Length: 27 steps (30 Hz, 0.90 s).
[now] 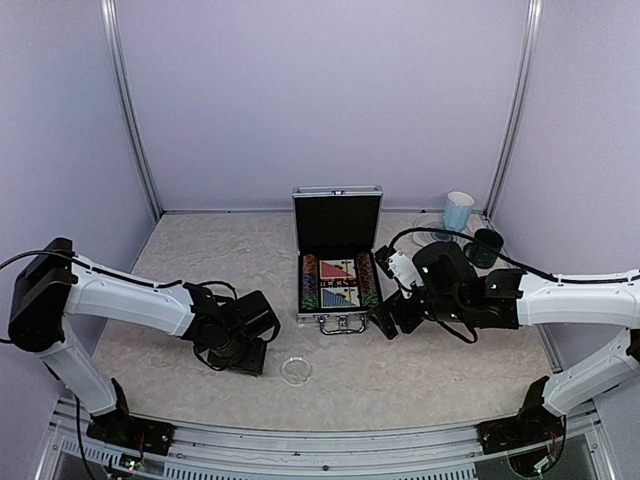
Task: Pack up texas hold em set
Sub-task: Pick up the all-in button from the center of the board.
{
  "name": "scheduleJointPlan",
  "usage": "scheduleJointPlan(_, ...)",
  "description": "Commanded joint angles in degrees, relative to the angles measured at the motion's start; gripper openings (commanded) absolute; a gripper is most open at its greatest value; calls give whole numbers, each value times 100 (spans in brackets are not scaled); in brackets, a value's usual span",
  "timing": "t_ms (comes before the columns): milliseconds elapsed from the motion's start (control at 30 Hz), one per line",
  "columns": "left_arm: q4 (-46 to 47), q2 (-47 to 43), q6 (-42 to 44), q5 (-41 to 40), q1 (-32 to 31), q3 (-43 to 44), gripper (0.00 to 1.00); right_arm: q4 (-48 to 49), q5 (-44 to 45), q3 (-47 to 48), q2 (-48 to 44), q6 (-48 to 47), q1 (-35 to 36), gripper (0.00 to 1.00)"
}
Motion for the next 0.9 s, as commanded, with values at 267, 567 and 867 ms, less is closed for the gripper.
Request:
scheduleJointPlan(267,-496,-196,215,-334,-64,655,58,-112,38,94,-290,51,27,99)
scheduleJointPlan(567,-738,-146,531,-418,-184,1470,58,-362,542,63,-499,239,27,99)
scheduleJointPlan(867,-857,673,1184,-496,-198,2850,58,-656,1123,56,-711,608,-24,99)
